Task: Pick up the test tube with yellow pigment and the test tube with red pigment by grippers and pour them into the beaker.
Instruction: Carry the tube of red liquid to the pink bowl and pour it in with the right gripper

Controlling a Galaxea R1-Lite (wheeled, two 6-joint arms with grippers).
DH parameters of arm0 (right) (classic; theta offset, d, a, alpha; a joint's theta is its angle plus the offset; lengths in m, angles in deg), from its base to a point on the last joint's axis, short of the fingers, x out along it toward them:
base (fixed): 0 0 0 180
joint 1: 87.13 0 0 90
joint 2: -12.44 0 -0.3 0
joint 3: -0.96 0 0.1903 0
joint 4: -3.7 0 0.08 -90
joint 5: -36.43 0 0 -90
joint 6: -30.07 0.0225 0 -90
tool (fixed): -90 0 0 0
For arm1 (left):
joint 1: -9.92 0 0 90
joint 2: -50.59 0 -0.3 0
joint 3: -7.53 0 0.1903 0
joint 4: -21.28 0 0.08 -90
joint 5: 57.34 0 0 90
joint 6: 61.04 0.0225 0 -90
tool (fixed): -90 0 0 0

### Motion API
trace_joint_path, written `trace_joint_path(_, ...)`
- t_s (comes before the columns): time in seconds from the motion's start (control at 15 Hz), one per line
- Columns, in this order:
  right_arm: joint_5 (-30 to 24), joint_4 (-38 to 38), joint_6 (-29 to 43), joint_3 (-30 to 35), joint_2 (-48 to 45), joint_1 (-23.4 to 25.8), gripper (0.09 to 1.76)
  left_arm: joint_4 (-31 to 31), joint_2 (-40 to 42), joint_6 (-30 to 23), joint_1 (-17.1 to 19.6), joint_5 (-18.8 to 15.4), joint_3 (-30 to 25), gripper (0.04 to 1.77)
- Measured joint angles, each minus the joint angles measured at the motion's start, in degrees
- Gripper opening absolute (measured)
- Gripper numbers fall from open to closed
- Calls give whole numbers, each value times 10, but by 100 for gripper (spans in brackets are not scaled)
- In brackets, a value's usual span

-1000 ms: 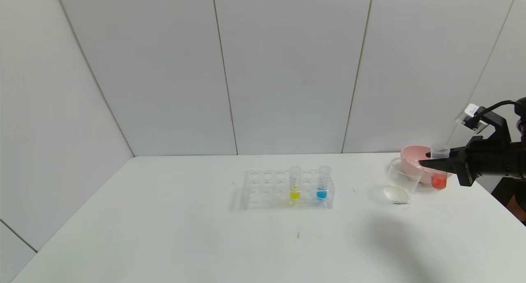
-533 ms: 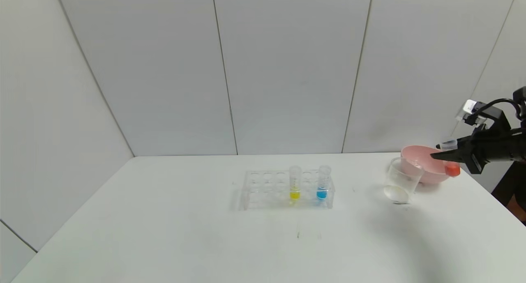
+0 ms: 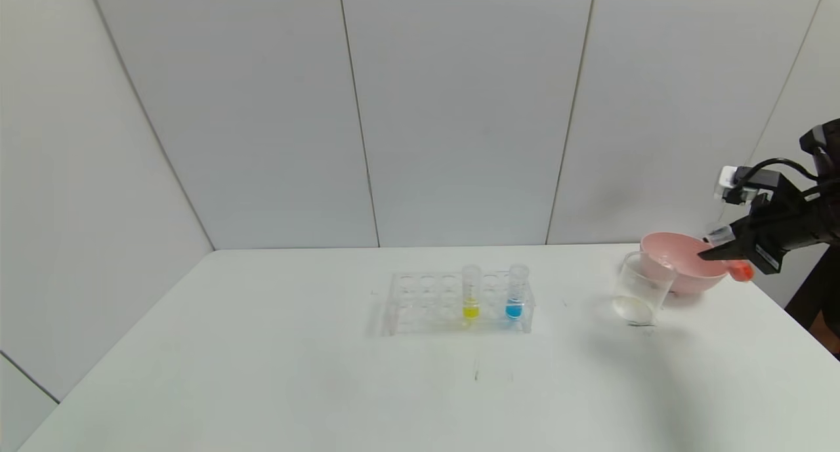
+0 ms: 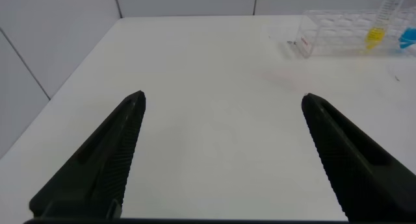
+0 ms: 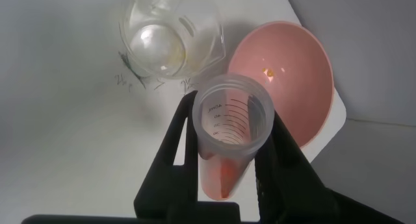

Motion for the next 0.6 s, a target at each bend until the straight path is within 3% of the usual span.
trace_joint_path(0.6, 120, 157, -68, -176, 60, -39, 56, 0, 0, 0, 0, 0, 0, 172)
